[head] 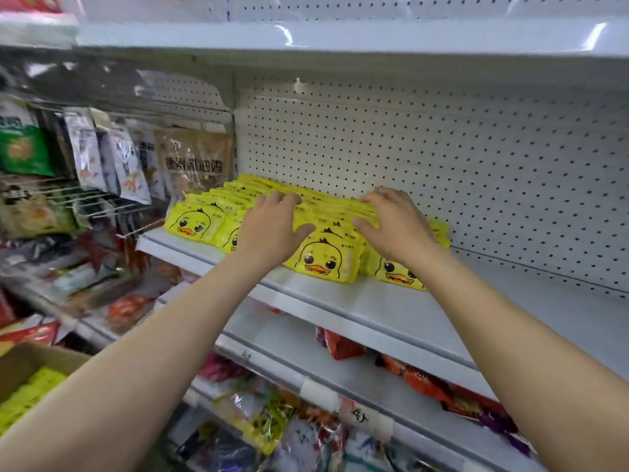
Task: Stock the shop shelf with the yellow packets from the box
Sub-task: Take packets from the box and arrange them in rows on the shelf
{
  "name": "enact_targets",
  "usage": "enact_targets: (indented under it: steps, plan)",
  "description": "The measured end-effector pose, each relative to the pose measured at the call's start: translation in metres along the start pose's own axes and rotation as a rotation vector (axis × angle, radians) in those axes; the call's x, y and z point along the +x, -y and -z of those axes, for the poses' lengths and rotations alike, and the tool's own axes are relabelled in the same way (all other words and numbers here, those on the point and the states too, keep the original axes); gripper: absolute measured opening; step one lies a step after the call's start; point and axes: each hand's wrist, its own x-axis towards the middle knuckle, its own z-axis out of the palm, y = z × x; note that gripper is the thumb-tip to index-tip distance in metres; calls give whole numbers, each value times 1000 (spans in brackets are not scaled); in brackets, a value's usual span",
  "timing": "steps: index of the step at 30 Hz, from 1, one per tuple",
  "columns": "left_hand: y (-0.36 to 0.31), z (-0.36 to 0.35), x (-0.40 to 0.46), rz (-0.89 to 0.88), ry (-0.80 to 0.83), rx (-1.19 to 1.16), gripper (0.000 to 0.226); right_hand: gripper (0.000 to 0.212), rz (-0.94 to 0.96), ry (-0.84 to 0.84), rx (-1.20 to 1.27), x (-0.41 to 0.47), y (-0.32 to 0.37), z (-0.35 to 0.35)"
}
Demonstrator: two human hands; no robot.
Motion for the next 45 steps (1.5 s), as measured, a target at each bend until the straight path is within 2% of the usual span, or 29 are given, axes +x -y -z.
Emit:
enact_targets:
  steps: [7,18,24,31,38,45]
  plan:
    - [103,48,-54,-21,-74,61,56,52,149,-10,44,-7,118,-42]
    - [313,124,-114,49,-44,190,53,54,227,81,133,7,350,-126]
    - [407,139,-143,133,27,198,54,53,250,184,203,16,446,-174]
    - [491,114,-168,262,89,205,52,54,336,331,217,36,505,-242]
    - [565,61,-176,403,184,234,46,50,357,520,247,71,532,-343]
    - [623,-23,-196,533,432,198,46,53,331,743,260,78,540,-466]
